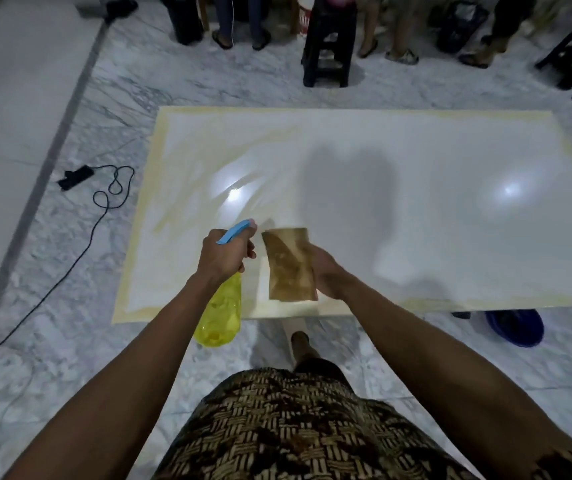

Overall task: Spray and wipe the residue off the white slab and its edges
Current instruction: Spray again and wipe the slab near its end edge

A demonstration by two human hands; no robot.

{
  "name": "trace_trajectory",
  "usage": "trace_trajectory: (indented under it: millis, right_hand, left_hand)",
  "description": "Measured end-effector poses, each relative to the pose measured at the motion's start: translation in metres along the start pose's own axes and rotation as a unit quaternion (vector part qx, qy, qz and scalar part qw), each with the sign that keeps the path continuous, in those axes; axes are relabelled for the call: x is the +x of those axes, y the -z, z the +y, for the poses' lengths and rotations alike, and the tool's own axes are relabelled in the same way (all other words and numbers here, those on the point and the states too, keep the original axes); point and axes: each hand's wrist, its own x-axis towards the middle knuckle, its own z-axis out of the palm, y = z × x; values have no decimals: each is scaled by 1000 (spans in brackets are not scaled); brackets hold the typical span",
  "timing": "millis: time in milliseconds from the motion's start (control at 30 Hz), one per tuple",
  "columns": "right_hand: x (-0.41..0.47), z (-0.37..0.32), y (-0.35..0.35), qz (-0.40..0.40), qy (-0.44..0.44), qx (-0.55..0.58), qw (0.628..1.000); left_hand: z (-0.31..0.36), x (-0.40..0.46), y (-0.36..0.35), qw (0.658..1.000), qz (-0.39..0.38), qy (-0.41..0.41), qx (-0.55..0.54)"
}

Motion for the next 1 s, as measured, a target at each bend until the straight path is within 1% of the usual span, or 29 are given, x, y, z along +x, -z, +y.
trace_trajectory:
  millis: [67,133,167,267,367,500,733,867,1000]
  right_hand:
    - [-6,-20,-11,-8,32,97,995]
    - [-11,-38,-27,-30,58,141,988]
    - [-14,-47,-35,-38,66,145,986]
    - [-12,-62,-56,-36,75,133,988]
    - [-12,-73,-77,-54,82,126,987]
    - [-11,-84,-98,-66,87,110,988]
    - [8,-97,-116,-68,72,102,990]
    - [23,-109,-114,-67,80,92,990]
    - [49,-123,-106,-54,77,113,989]
  left_hand:
    - [2,-9,12,1000,1,-4,5]
    - [4,-19,22,1000,9,-11,14]
    - [4,-23,27,1000,15,-16,17]
    - [3,-32,38,999,24,-22,12]
    - [1,-37,52,999,32,-5,4]
    - [-1,-38,68,997,75,-9,-9]
    - [1,-21,79,996,91,-3,-13]
    - [7,-2,81,996,83,39,-19]
    - [23,24,84,998,50,27,-36]
